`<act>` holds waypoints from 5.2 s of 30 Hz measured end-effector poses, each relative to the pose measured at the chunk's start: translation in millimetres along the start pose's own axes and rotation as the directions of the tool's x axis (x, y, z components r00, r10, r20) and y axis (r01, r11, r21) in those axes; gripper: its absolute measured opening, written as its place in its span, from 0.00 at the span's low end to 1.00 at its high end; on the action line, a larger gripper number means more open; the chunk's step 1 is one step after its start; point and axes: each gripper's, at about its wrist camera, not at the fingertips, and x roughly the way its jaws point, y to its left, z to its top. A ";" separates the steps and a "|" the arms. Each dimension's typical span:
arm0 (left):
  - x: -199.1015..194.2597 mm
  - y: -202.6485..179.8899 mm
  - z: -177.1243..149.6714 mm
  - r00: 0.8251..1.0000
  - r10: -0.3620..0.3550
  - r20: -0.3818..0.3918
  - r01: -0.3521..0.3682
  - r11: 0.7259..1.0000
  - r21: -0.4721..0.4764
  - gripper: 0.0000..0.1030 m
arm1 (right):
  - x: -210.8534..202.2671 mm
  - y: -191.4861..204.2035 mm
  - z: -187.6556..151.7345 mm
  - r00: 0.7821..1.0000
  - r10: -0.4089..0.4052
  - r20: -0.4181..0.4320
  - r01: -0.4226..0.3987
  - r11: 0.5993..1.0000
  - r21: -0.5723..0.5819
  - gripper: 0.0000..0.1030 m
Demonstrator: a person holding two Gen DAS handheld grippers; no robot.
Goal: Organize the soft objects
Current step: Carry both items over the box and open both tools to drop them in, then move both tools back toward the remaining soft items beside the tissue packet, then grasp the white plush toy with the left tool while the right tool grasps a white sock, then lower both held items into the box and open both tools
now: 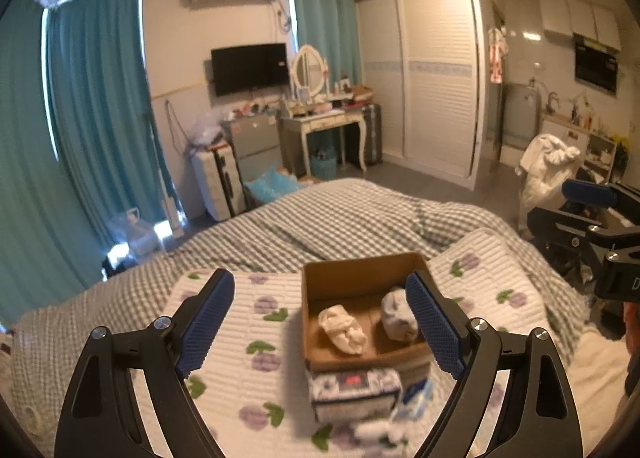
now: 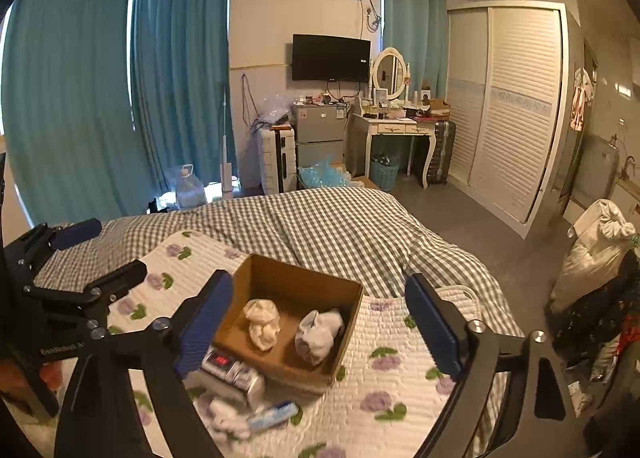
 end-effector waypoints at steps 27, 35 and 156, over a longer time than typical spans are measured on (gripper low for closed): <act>-33.6 -15.9 -128.7 0.994 0.042 -0.097 -0.049 0.997 -0.067 0.99 | -33.7 52.7 -142.3 0.994 0.033 -0.108 -0.045 0.993 -0.106 1.00; 7.8 -20.9 -175.6 0.980 0.042 -0.194 -0.059 0.995 -0.082 0.99 | 35.1 60.5 -206.9 0.958 0.075 -0.276 -0.111 0.987 -0.118 0.95; 172.7 -12.6 -40.9 0.980 -0.013 -0.197 0.007 1.000 -0.030 0.74 | 185.4 -23.3 -44.0 0.985 0.047 -0.166 -0.040 0.998 0.044 0.72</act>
